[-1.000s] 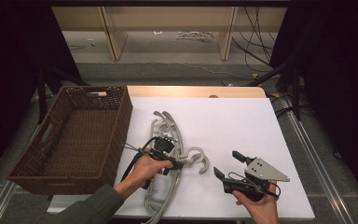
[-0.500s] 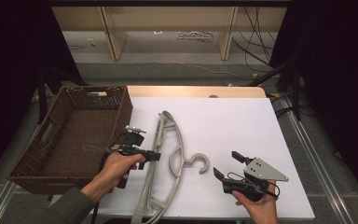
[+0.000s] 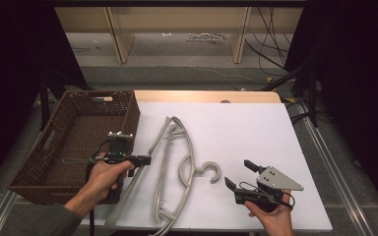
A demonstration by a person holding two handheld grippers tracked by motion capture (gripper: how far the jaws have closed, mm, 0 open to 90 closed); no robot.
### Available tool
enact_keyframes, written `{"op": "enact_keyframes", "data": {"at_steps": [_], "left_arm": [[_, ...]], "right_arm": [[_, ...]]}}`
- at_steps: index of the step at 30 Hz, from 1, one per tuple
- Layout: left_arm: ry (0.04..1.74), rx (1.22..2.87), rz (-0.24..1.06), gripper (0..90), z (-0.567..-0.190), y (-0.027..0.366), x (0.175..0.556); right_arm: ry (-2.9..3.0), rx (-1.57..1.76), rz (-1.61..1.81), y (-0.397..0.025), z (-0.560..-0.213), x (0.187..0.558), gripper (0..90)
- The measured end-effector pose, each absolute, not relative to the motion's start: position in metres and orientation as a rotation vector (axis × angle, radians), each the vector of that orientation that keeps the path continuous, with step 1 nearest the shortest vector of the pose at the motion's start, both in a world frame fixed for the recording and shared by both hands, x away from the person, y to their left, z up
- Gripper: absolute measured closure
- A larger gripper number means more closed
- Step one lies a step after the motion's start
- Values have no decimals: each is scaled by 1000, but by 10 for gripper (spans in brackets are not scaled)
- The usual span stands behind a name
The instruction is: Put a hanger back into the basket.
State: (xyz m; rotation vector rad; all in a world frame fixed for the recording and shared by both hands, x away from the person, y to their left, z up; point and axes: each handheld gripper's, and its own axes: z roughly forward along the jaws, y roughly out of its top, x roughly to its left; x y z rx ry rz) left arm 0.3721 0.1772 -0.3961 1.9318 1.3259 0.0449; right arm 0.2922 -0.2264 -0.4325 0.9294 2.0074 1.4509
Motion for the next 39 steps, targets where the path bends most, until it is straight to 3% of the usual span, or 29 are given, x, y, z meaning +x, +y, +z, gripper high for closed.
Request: {"op": "enact_keyframes", "data": {"at_steps": [15,31,39], "left_arm": [[1202,1860,16,809,-355,190,348],[1078,1848,145,809,-298,215,331],[1047,1864,292,809,-280,243,338]], "right_arm": [[2001,931,1469,-225,-434,293,175],[2001,925,1451,-225,-434,292,175],[2021,935,1427,-226,-434,292,175]]}}
